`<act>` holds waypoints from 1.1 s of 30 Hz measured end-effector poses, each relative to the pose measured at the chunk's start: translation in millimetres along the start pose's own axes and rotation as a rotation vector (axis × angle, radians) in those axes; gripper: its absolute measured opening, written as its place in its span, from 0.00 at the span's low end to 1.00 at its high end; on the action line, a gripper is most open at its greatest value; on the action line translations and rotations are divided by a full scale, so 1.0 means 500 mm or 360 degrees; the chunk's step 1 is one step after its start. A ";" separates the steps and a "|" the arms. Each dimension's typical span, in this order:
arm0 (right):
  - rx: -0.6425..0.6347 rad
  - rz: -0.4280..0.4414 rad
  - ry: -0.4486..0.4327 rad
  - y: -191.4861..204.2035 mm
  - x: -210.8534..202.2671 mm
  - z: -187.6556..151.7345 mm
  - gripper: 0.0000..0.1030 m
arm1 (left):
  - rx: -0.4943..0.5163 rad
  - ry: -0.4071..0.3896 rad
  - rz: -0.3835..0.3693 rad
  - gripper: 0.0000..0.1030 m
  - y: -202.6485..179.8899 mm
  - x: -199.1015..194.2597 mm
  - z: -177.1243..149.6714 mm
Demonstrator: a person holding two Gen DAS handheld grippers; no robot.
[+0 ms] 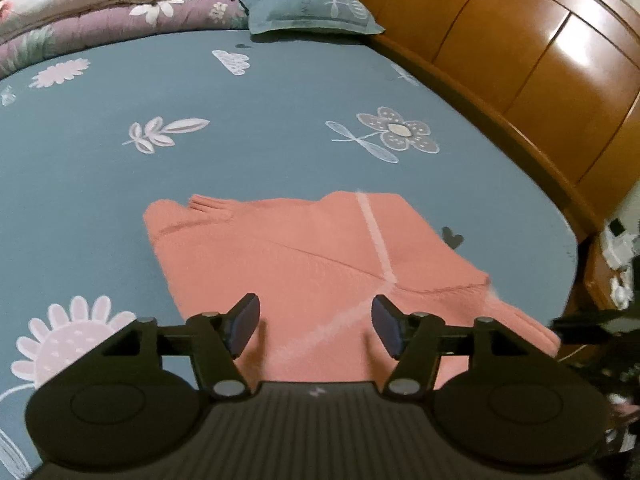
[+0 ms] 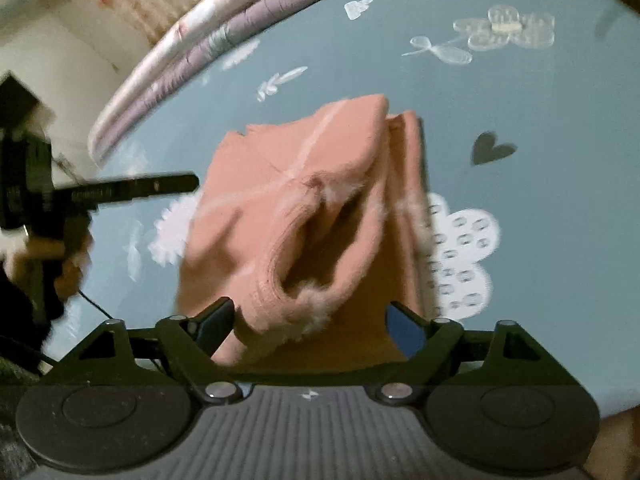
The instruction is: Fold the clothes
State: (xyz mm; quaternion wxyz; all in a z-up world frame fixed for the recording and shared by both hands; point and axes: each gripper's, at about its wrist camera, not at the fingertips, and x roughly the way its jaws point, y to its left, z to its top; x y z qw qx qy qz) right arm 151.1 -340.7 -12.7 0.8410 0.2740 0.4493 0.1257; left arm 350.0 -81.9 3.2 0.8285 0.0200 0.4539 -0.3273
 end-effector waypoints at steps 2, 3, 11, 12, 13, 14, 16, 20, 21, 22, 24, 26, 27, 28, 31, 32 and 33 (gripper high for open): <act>0.0010 0.0005 -0.0019 0.001 0.028 0.009 0.67 | 0.0011 0.0008 -0.0004 0.60 -0.001 0.007 0.005; 0.0011 0.0002 -0.0026 0.003 0.042 0.014 0.55 | 0.0020 0.0013 -0.0002 0.60 -0.002 0.004 0.003; -0.0170 -0.0199 0.0004 0.026 0.054 0.033 0.23 | 0.0134 0.0042 -0.0050 0.69 -0.022 -0.011 -0.010; -0.0183 -0.0215 0.0003 0.027 0.045 0.036 0.22 | 0.0130 0.0046 -0.0057 0.69 -0.022 -0.010 -0.012; -0.0184 -0.0220 0.0006 0.024 0.041 0.040 0.22 | 0.0127 0.0051 -0.0064 0.69 -0.023 -0.009 -0.014; -0.0172 -0.0221 0.0011 0.019 0.039 0.042 0.22 | 0.0126 0.0052 -0.0071 0.70 -0.023 -0.007 -0.016; -0.0132 -0.0217 0.0050 0.000 0.051 0.037 0.23 | 0.0116 0.0070 -0.0084 0.71 -0.023 0.004 -0.022; -0.0085 -0.0216 0.0069 -0.022 0.060 0.024 0.34 | 0.0102 0.0138 -0.0082 0.74 -0.009 0.062 -0.037; -0.0091 -0.0214 0.0055 -0.019 0.053 0.026 0.39 | 0.0125 0.0134 -0.0070 0.74 -0.009 0.068 -0.038; -0.0127 -0.0237 0.0033 -0.010 0.041 0.029 0.39 | 0.0149 0.0131 -0.0058 0.76 -0.010 0.075 -0.039; -0.0254 -0.0349 -0.0035 0.023 0.010 0.040 0.39 | 0.0158 0.0126 -0.0061 0.79 -0.009 0.081 -0.034; -0.0421 -0.0431 -0.0135 0.064 -0.018 0.052 0.38 | 0.0148 0.0115 -0.0059 0.80 -0.006 0.088 -0.030; -0.0490 -0.0424 -0.0179 0.082 -0.025 0.057 0.37 | 0.0150 0.0111 -0.0056 0.80 -0.005 0.093 -0.027; -0.0548 -0.0407 -0.0215 0.098 -0.030 0.061 0.36 | 0.0156 0.0111 -0.0051 0.80 -0.006 0.095 -0.026; -0.0646 -0.0336 -0.0192 0.130 0.014 0.066 0.32 | 0.0183 0.0114 -0.0035 0.81 -0.012 0.102 -0.021; -0.0691 -0.0346 -0.0150 0.132 0.041 0.060 0.30 | 0.0194 0.0111 -0.0027 0.81 -0.014 0.104 -0.019; -0.0729 -0.0394 -0.0109 0.128 0.063 0.047 0.29 | 0.0185 0.0103 -0.0031 0.81 -0.013 0.103 -0.020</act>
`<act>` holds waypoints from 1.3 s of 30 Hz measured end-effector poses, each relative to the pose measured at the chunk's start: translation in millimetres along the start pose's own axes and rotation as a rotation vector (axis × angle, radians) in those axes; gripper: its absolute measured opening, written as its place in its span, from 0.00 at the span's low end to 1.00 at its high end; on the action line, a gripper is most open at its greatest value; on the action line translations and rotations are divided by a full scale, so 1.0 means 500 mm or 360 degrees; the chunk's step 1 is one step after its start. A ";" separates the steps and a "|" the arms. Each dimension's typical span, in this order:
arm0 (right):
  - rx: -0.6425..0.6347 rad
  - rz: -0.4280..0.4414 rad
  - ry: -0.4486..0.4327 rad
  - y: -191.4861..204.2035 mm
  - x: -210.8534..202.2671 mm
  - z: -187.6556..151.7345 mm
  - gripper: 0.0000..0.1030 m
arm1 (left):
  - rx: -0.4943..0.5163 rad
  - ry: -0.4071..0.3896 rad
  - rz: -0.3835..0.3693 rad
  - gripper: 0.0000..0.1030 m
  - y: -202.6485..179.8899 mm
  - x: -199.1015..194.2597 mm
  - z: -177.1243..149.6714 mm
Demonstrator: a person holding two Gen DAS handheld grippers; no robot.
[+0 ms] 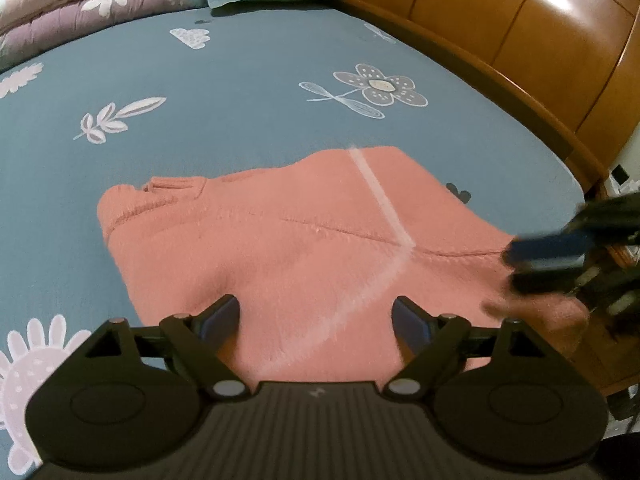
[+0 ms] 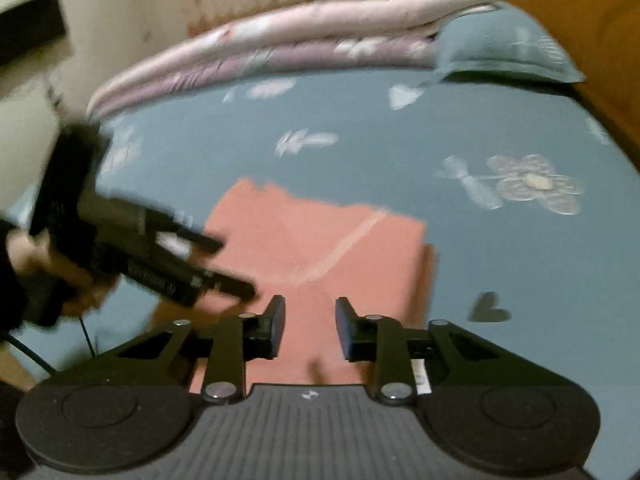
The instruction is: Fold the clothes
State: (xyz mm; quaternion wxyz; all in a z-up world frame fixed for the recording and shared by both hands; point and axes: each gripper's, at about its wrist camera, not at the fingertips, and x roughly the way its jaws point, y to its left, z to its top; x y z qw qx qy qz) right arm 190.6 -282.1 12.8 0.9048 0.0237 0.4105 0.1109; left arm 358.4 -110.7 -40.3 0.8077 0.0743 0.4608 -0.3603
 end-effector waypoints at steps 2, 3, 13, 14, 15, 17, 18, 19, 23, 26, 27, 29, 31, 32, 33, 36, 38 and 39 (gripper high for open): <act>-0.0025 -0.0086 0.0128 -0.009 0.041 -0.039 0.16 | -0.0019 -0.0018 -0.0009 0.81 0.003 -0.002 -0.002; -0.0003 -0.0077 0.0141 -0.017 0.046 -0.056 0.15 | -0.0028 -0.0027 -0.0013 0.82 0.005 -0.002 -0.004; 0.0001 0.0014 0.0066 0.031 -0.039 -0.053 0.22 | -0.0049 -0.0052 0.0034 0.83 0.003 0.007 0.040; -0.0011 0.0051 0.0088 0.042 -0.039 -0.058 0.23 | -0.0050 -0.0058 0.0034 0.83 -0.001 0.002 0.044; -0.0027 0.0085 0.0118 0.052 -0.036 -0.065 0.26 | -0.0036 -0.0059 0.0045 0.83 -0.006 -0.006 0.043; -0.0058 0.0056 0.0227 0.065 -0.016 -0.087 0.28 | 0.0006 -0.0055 0.0078 0.85 -0.019 -0.023 0.038; -0.0048 0.0024 0.0266 0.064 -0.004 -0.094 0.29 | 0.0032 -0.0063 0.0095 0.85 -0.026 -0.032 0.035; -0.0029 -0.0002 0.0296 0.062 0.008 -0.100 0.29 | 0.0048 -0.0074 0.0100 0.85 -0.030 -0.040 0.030; 0.0028 -0.0037 0.0273 0.065 0.005 -0.089 0.30 | 0.0033 -0.0014 0.0058 0.86 -0.023 -0.034 0.011; 0.0021 -0.0072 0.0246 0.074 -0.002 -0.077 0.32 | 0.0031 0.0052 0.0066 0.85 -0.013 -0.020 0.000; 0.0019 -0.0079 0.0228 0.076 -0.009 -0.071 0.33 | 0.0029 0.0041 0.0053 0.85 -0.012 -0.030 0.003; 0.0018 -0.0092 0.0185 0.078 -0.015 -0.047 0.36 | 0.0047 -0.0007 0.0074 0.86 -0.008 -0.056 0.006; 0.0011 -0.0108 0.0134 0.080 -0.020 -0.027 0.39 | 0.0073 -0.0051 0.0120 0.86 -0.002 -0.081 0.006; -0.0005 -0.0136 0.0118 0.079 -0.017 -0.016 0.39 | 0.0077 -0.0058 0.0147 0.86 0.002 -0.090 0.002; -0.0024 -0.0170 0.0104 0.078 -0.013 -0.005 0.39 | 0.0074 -0.0061 0.0168 0.86 0.007 -0.099 -0.004; -0.0042 -0.0241 0.0073 0.073 0.006 0.021 0.39 | 0.0048 -0.0042 0.0204 0.86 0.028 -0.116 -0.031; -0.0050 -0.0296 0.0055 0.068 0.018 0.035 0.39 | 0.0030 -0.0023 0.0240 0.86 0.044 -0.129 -0.055; -0.0061 -0.0340 0.0047 0.066 0.025 0.042 0.39 | 0.0017 -0.0012 0.0258 0.86 0.051 -0.132 -0.068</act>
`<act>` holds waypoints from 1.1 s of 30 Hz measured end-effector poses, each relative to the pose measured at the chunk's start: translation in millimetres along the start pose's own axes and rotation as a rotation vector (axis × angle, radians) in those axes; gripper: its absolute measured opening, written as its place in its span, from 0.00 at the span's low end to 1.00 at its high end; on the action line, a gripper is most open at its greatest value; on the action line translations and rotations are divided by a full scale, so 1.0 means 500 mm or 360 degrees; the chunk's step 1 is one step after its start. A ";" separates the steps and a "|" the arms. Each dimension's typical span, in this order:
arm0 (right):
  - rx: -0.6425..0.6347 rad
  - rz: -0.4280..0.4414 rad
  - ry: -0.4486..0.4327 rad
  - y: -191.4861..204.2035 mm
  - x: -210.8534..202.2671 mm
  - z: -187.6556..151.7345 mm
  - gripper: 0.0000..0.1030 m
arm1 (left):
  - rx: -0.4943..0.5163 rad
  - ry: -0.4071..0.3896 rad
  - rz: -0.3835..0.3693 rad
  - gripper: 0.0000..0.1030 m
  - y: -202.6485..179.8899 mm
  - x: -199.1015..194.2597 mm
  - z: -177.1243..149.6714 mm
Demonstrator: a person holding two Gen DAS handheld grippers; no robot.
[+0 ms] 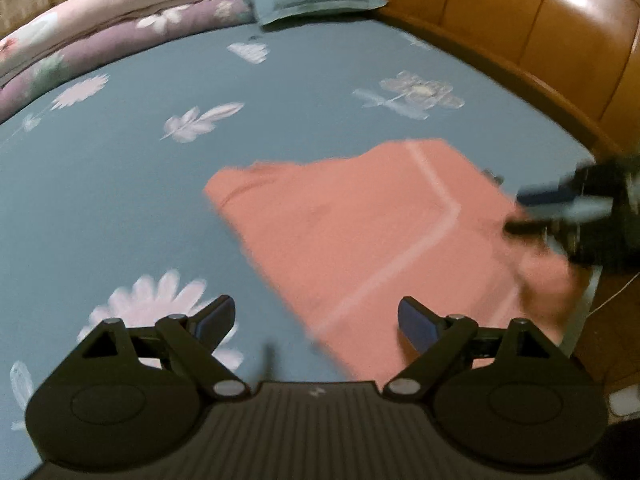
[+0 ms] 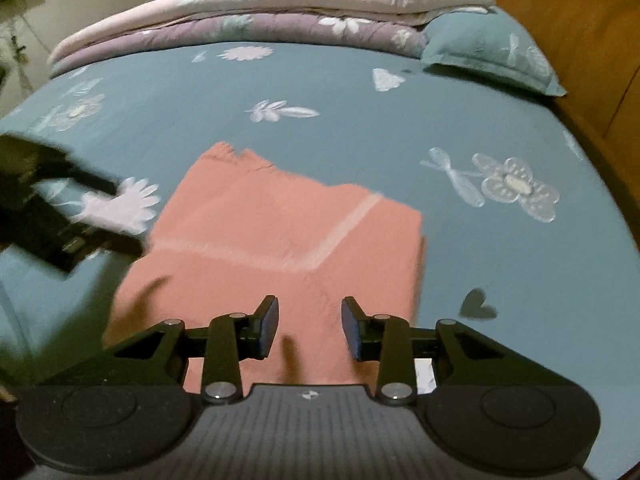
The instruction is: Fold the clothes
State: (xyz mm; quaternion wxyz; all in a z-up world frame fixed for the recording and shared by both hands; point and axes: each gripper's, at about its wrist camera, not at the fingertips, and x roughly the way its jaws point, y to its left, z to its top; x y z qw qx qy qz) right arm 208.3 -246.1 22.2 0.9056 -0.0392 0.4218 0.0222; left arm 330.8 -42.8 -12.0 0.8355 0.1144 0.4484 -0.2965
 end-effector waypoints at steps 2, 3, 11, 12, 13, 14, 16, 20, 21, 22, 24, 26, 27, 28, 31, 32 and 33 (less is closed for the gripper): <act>0.0008 -0.0051 -0.0012 -0.006 0.016 0.012 0.39 | -0.0045 0.0025 0.0029 0.86 0.018 -0.005 -0.026; 0.0025 -0.0074 -0.0010 -0.011 0.024 0.015 0.39 | -0.0073 0.0038 0.0044 0.86 0.029 -0.007 -0.037; 0.0294 -0.0192 0.0112 -0.090 0.111 -0.019 0.44 | -0.0219 0.0041 0.0067 0.86 0.084 -0.033 -0.098; 0.0363 -0.0152 0.0107 -0.105 0.120 -0.029 0.47 | -0.0225 0.0032 0.0065 0.86 0.088 -0.036 -0.102; 0.0400 -0.0146 0.0103 -0.113 0.121 -0.033 0.50 | -0.0229 0.0027 0.0066 0.86 0.092 -0.039 -0.106; 0.0426 -0.0150 0.0099 -0.119 0.119 -0.034 0.55 | -0.0240 0.0020 0.0065 0.86 0.098 -0.043 -0.109; 0.0465 -0.0172 0.0096 -0.123 0.111 -0.032 0.55 | -0.0261 0.0007 0.0065 0.86 0.108 -0.049 -0.114; 0.0327 -0.0223 0.0030 -0.068 0.080 -0.001 0.46 | -0.0301 -0.0020 0.0069 0.86 0.133 -0.060 -0.125; 0.0314 -0.0196 0.0012 -0.058 0.078 0.005 0.45 | -0.0311 -0.0023 0.0065 0.86 0.139 -0.060 -0.128; 0.0311 -0.0167 0.0007 -0.048 0.082 0.011 0.41 | -0.0317 -0.0024 0.0060 0.86 0.142 -0.061 -0.131; 0.0303 -0.0128 0.0014 -0.034 0.096 0.020 0.37 | -0.0327 -0.0028 0.0049 0.86 0.149 -0.064 -0.139; 0.0281 -0.0154 0.0044 -0.030 0.118 0.023 0.36 | -0.0337 -0.0037 0.0038 0.86 0.156 -0.068 -0.149; 0.0266 -0.0202 0.0065 -0.034 0.131 0.022 0.32 | -0.0353 -0.0040 0.0034 0.86 0.162 -0.071 -0.154; 0.0265 -0.0243 0.0079 -0.040 0.141 0.021 0.30 | -0.0370 -0.0044 0.0031 0.86 0.167 -0.074 -0.160; 0.0317 -0.0286 0.0098 -0.040 0.134 0.046 0.26 | -0.0435 -0.0055 0.0045 0.86 0.190 -0.083 -0.173; 0.0270 -0.0294 0.0075 -0.021 0.126 0.063 0.27 | -0.0451 -0.0064 0.0049 0.86 0.197 -0.085 -0.175; 0.0236 -0.0259 0.0052 -0.002 0.120 0.078 0.27 | -0.0468 -0.0073 0.0053 0.86 0.204 -0.087 -0.176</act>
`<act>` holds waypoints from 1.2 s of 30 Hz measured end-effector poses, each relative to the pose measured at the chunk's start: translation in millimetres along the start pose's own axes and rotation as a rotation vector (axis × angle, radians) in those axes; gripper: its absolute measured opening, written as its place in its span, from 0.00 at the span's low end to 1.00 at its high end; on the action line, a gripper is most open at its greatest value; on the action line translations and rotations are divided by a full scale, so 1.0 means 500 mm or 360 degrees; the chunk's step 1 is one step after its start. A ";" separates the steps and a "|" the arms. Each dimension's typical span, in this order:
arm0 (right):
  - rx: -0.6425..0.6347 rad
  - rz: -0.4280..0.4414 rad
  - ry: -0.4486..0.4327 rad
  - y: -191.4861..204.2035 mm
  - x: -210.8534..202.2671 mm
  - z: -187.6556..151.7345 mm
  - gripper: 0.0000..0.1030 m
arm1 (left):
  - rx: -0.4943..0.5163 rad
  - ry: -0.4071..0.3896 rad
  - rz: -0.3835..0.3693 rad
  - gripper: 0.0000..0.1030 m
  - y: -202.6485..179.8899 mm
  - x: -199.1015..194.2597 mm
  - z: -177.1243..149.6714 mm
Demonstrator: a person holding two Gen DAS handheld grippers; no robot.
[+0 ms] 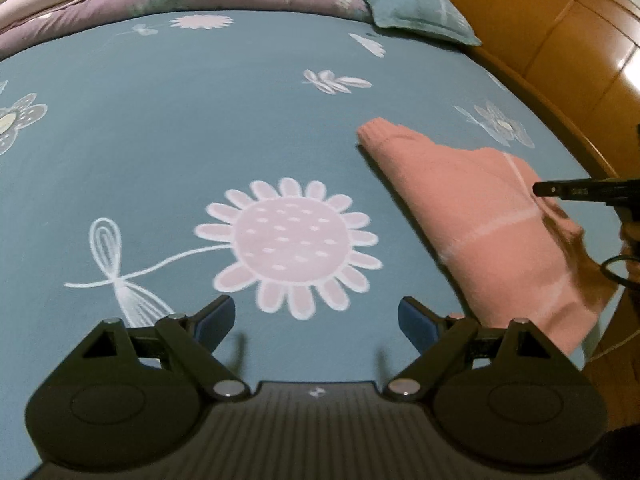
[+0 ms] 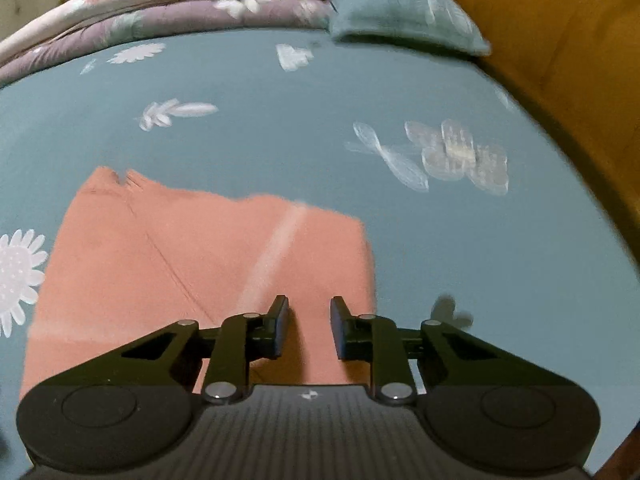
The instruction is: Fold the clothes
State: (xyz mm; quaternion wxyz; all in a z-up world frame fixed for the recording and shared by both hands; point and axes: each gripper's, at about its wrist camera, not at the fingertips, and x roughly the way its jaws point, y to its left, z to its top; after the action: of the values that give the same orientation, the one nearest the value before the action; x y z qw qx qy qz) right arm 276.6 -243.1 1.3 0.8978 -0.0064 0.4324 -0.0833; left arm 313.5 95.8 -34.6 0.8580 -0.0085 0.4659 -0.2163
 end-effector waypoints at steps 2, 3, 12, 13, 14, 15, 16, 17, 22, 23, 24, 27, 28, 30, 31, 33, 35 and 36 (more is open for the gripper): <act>-0.0062 0.0154 -0.0017 0.046 -0.010 0.020 0.27 | -0.0014 -0.0019 -0.0006 0.86 0.008 0.000 0.003; -0.0112 0.0222 -0.0013 0.074 -0.011 0.027 0.27 | -0.0020 -0.0028 -0.0009 0.86 0.012 0.000 0.004; -0.0353 0.0218 0.0005 0.181 0.022 0.052 0.27 | -0.0106 -0.0022 -0.0017 0.86 0.048 0.003 -0.025; -0.0368 0.0229 -0.0010 0.191 0.019 0.061 0.27 | -0.0127 -0.0016 -0.0013 0.86 0.055 0.003 -0.028; -0.0390 0.0227 -0.0023 0.205 0.024 0.072 0.27 | -0.0135 -0.0015 -0.0002 0.86 0.060 0.003 -0.030; -0.0413 0.0218 -0.0032 0.218 0.036 0.085 0.27 | -0.0142 -0.0015 0.0010 0.86 0.064 0.002 -0.031; -0.0417 0.0217 -0.0027 0.224 0.053 0.096 0.27 | -0.0150 -0.0014 0.0022 0.86 0.069 0.002 -0.033; -0.0415 0.0218 -0.0018 0.228 0.073 0.107 0.27 | -0.0157 -0.0014 0.0034 0.86 0.074 0.002 -0.034; -0.0398 0.0156 0.0053 0.241 0.179 0.143 0.27 | -0.0179 0.0006 0.0043 0.86 0.089 -0.011 -0.048; -0.0374 0.0142 0.0034 0.237 0.182 0.150 0.28 | -0.0186 0.0014 0.0045 0.86 0.091 -0.012 -0.051; -0.0350 0.0128 0.0016 0.234 0.184 0.157 0.29 | -0.0192 0.0021 0.0043 0.86 0.093 -0.013 -0.054; -0.0280 0.0098 -0.0039 0.220 0.157 0.172 0.29 | -0.0194 0.0030 0.0032 0.86 0.097 -0.011 -0.055; -0.0261 0.0146 -0.0046 0.215 0.134 0.170 0.29 | -0.0189 0.0027 0.0031 0.86 0.097 -0.009 -0.054; -0.0273 0.0227 -0.0034 0.211 0.093 0.155 0.29 | -0.0189 0.0018 0.0031 0.86 0.098 -0.004 -0.047; -0.0289 0.0245 -0.0022 0.212 0.074 0.144 0.30 | -0.0189 0.0018 0.0028 0.86 0.098 0.000 -0.043; -0.0304 0.0278 0.0026 0.212 0.040 0.113 0.31 | -0.0180 0.0023 0.0019 0.86 0.094 0.008 -0.034; -0.0325 0.0316 0.0071 0.216 0.010 0.078 0.31 | -0.0144 0.0034 0.0019 0.86 0.086 0.016 -0.026; -0.0344 0.0339 0.0088 0.221 -0.002 0.058 0.31 | -0.0123 0.0041 0.0018 0.86 0.080 0.020 -0.021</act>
State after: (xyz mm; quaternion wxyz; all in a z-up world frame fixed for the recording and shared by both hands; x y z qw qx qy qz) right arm 314.6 -135.6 11.1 0.8835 -0.0548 0.4615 0.0592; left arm 324.0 130.3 -57.1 0.8521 -0.0364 0.4850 -0.1934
